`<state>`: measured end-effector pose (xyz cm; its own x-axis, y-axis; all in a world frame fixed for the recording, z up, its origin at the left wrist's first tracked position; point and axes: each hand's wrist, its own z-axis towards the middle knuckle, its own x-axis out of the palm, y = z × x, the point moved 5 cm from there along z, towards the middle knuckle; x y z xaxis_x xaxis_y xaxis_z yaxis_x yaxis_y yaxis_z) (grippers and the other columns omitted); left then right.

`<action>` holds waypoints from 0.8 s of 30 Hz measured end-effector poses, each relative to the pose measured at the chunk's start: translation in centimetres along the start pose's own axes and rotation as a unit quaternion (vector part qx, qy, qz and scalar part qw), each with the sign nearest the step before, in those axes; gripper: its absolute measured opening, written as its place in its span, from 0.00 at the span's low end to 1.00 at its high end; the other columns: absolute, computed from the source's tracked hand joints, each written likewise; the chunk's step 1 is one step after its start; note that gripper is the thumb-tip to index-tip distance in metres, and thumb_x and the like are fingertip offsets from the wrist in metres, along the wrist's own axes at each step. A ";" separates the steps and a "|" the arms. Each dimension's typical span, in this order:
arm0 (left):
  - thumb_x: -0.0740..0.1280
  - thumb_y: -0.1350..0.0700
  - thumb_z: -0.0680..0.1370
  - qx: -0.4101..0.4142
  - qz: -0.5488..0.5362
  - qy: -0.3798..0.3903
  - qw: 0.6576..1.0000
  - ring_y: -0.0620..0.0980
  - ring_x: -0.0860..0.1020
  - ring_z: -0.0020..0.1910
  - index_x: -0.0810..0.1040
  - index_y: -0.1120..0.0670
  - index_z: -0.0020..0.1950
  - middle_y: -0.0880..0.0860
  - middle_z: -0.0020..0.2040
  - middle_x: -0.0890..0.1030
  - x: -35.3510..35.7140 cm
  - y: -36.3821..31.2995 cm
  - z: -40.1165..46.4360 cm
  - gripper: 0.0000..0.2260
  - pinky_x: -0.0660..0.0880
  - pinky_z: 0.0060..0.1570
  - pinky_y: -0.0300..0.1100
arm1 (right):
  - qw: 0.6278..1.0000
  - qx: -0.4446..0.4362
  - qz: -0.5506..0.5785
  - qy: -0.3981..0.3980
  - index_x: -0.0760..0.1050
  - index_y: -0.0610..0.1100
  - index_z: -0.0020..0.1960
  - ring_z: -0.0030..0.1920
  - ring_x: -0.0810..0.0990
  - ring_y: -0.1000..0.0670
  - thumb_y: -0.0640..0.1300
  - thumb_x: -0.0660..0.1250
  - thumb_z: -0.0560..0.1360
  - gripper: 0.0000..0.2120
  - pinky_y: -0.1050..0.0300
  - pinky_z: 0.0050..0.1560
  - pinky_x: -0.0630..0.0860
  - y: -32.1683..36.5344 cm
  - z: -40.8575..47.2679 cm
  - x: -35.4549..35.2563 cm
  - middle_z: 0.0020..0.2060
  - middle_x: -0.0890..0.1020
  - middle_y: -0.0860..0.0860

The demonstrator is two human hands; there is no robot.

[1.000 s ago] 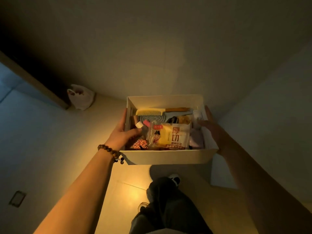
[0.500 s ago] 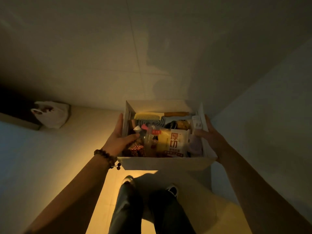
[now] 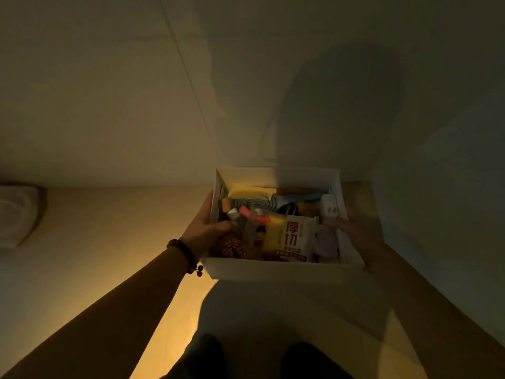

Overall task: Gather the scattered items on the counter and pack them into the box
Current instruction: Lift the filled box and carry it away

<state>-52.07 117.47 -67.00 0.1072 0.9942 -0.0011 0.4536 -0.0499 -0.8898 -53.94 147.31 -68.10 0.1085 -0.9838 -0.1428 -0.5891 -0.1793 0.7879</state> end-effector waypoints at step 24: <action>0.67 0.32 0.67 0.138 0.229 -0.057 0.962 0.36 0.56 0.71 0.42 0.36 0.74 0.38 0.75 0.54 0.6 18.9 19.3 0.44 0.63 0.66 0.35 | 0.971 -0.161 -0.170 -0.058 0.59 0.51 0.69 0.63 0.70 0.52 0.46 0.73 0.71 0.33 0.71 0.51 0.73 -14.0 20.6 2.4 0.61 0.71 0.54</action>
<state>-60.51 118.97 -92.62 0.1355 0.8783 -0.4585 0.1283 -0.4744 -0.8709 -61.96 147.47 -91.86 0.1512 -0.8648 -0.4788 -0.2530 -0.5021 0.8270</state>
